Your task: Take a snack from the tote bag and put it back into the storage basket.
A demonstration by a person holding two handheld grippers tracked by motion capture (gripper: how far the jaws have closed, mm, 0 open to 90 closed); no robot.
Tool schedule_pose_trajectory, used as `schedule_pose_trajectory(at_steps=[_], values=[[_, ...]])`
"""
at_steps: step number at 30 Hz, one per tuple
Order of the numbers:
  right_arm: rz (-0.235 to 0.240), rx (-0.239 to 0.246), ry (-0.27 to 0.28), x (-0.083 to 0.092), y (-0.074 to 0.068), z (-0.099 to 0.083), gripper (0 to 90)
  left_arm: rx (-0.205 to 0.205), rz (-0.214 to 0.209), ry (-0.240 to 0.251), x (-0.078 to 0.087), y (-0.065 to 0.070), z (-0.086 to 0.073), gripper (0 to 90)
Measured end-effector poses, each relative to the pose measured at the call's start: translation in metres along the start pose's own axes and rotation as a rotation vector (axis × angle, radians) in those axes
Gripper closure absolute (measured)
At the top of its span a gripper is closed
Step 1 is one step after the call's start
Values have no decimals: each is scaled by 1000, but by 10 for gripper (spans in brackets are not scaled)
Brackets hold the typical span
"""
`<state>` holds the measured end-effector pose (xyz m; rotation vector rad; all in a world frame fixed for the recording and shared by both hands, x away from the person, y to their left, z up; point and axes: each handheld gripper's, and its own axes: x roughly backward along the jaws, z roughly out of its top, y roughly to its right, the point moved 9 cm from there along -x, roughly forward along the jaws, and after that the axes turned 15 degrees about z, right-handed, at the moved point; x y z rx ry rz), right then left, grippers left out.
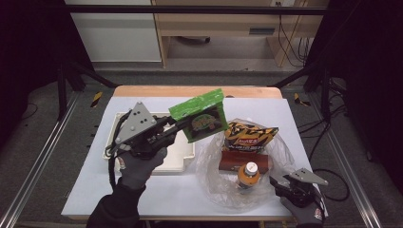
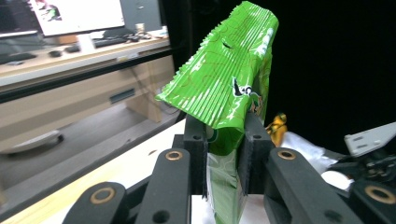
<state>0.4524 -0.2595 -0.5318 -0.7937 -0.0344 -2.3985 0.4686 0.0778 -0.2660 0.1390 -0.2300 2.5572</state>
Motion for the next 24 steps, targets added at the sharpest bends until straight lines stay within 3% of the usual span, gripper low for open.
schedule_pose_trajectory(at_steps=[6,10,13,16,24], values=[[8,-6,26,4,-4,4,390,5,50,-20,5,-23,-14,759],[11,9,45,7,-7,7,381,21,89,-56,9,-43,-34,759],[14,3,55,9,-10,8,380,25,105,-74,9,-50,-43,759],[16,8,67,11,-13,11,381,15,145,-103,7,-64,-57,759],[31,26,91,15,-22,17,383,26,183,-164,1,-80,-84,759]])
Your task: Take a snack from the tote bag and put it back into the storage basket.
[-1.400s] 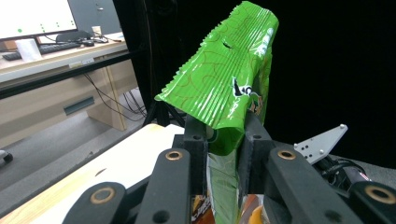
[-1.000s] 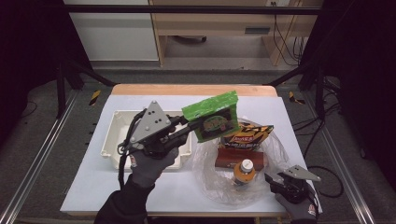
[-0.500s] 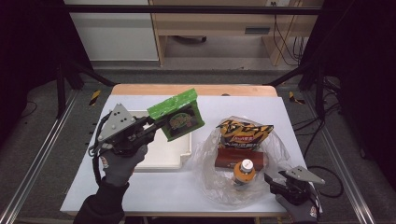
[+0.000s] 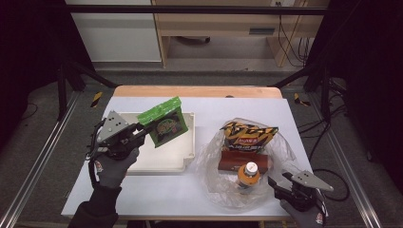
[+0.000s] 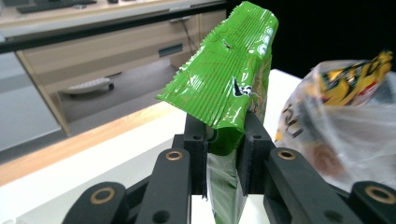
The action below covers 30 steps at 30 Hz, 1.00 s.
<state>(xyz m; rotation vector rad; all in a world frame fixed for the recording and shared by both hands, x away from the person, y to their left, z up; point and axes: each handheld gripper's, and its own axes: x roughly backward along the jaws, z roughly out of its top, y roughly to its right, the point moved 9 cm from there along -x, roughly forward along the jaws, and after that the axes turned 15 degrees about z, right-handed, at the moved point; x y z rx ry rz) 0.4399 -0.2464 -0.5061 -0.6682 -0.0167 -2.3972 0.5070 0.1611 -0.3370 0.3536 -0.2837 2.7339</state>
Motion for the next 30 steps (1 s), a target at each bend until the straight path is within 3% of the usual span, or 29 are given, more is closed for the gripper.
schedule_pose_trajectory(at_steps=[12,23,30], values=[[20,23,16,0,-11,6,387,30,39,-74,-34,-16,-33,759],[35,42,23,-1,-15,7,382,44,51,-120,-61,-17,-54,759],[35,39,17,-2,-15,5,384,27,61,-158,-81,-13,-66,759]])
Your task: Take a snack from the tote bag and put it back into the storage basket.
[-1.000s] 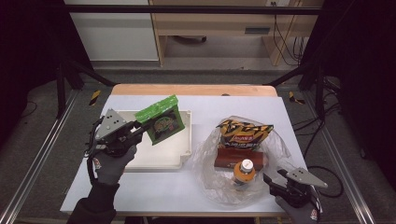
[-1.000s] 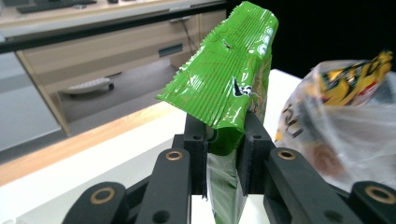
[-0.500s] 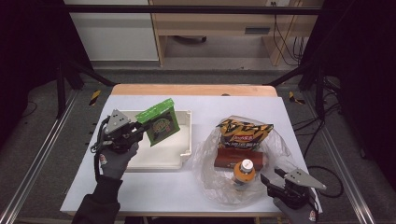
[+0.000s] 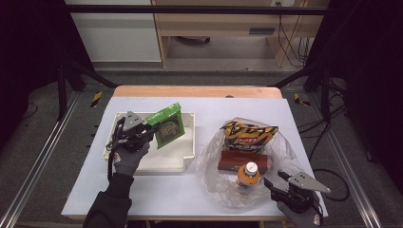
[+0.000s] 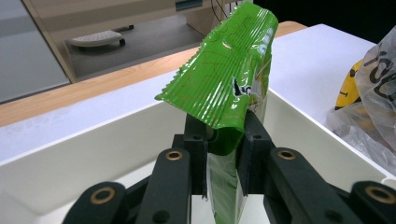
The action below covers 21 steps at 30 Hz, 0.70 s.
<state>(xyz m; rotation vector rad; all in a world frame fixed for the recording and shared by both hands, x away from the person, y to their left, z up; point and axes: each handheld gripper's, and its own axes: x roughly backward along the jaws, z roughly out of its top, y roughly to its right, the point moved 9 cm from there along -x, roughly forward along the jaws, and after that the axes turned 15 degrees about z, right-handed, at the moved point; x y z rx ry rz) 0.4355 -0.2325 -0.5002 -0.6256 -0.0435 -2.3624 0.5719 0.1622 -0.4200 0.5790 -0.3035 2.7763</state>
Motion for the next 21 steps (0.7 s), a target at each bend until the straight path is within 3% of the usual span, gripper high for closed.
schedule_pose_trajectory(at_steps=[6,21], values=[[-1,-2,-4,-1,1,-1,384,-25,7,-21,-14,5,-4,759],[-2,-6,-11,-2,2,-3,385,-17,-14,-51,-41,12,-11,759]])
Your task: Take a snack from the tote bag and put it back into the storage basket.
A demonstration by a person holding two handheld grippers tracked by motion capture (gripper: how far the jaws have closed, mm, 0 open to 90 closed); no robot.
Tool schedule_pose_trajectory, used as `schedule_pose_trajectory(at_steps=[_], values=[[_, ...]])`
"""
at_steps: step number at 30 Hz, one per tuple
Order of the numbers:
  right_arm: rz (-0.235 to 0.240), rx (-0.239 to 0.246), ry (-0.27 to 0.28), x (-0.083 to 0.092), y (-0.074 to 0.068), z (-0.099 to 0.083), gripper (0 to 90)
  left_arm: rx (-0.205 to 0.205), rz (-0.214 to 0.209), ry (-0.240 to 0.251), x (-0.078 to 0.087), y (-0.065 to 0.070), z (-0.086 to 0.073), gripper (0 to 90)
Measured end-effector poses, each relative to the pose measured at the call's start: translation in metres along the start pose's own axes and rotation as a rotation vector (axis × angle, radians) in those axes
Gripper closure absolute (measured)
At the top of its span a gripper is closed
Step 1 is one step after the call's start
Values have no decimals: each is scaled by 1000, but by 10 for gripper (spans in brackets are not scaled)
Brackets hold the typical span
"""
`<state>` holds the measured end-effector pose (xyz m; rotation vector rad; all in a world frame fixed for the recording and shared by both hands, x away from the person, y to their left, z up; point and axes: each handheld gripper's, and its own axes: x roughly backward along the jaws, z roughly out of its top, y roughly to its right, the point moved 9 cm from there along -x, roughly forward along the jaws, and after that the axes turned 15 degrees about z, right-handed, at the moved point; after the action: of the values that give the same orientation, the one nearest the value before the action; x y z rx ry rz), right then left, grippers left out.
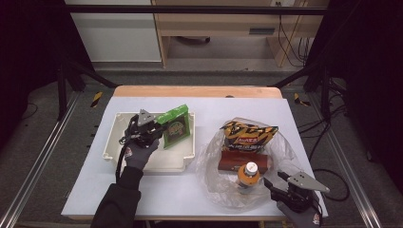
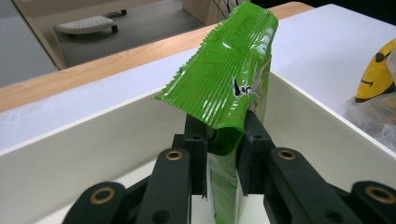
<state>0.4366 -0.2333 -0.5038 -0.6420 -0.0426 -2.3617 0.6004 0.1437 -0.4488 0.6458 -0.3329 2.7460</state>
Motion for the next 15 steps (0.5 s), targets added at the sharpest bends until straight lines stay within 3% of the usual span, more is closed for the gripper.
schedule_pose_trajectory(at_steps=[8,12,15], values=[[1,-1,0,0,0,0,386,20,-17,-8,-11,-1,2,756],[0,0,-2,-1,0,-1,386,7,-1,-6,-17,0,6,742],[-2,2,-2,0,1,-1,386,28,5,0,-20,-1,8,732]])
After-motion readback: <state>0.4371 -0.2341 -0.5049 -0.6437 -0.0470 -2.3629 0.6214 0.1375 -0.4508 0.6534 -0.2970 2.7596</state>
